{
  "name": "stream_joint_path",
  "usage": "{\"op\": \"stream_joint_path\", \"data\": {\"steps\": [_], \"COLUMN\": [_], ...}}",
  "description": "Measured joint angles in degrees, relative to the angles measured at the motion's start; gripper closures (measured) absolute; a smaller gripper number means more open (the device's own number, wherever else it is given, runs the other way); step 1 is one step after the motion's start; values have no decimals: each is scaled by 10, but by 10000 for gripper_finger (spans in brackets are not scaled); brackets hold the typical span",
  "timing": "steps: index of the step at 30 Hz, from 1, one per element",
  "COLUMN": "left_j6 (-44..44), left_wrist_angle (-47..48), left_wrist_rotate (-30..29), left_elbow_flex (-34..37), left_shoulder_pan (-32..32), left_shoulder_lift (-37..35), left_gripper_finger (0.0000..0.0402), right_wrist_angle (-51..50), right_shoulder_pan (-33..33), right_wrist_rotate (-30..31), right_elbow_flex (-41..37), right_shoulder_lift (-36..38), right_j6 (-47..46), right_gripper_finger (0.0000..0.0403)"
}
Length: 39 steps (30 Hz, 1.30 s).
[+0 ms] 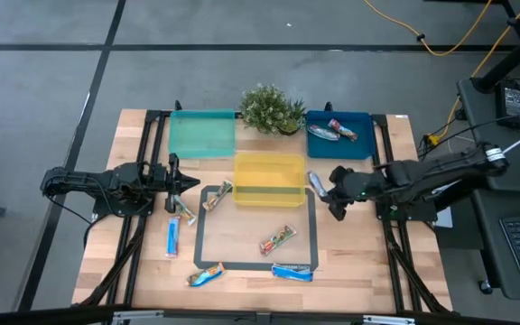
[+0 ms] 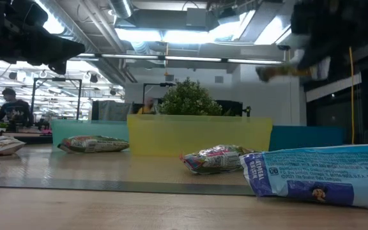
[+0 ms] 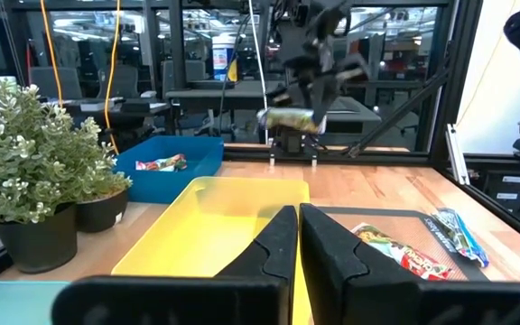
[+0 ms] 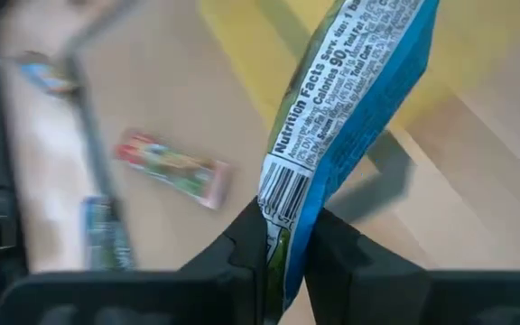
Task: Pick and place Granola Bars by type
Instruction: Put the blue granola bar into the blue bin
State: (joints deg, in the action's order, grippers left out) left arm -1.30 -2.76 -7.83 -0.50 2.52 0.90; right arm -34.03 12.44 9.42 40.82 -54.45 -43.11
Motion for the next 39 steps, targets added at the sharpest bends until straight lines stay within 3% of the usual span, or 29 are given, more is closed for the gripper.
{"op": "stream_joint_path", "data": {"steps": [12,20,29,34,39], "left_j6": [0,0,0,0,0], "left_wrist_angle": [0,0,0,0,0], "left_wrist_rotate": [0,0,0,0,0], "left_elbow_flex": [0,0,0,0,0], "left_shoulder_pan": [0,0,0,0,0], "left_shoulder_lift": [0,0,0,0,0], "left_gripper_finger": [392,392,393,390,392], "right_wrist_angle": [111,163,121,27,-6], "right_shoulder_pan": [25,24,1,-30,-44], "right_wrist_rotate": [1,-32,-28,0,-14], "right_elbow_flex": [0,2,82,170,238], "right_shoulder_lift": [21,21,11,-42,-96], "right_j6": [93,123,168,197,250], "right_gripper_finger": [343,343,343,343,343]}}
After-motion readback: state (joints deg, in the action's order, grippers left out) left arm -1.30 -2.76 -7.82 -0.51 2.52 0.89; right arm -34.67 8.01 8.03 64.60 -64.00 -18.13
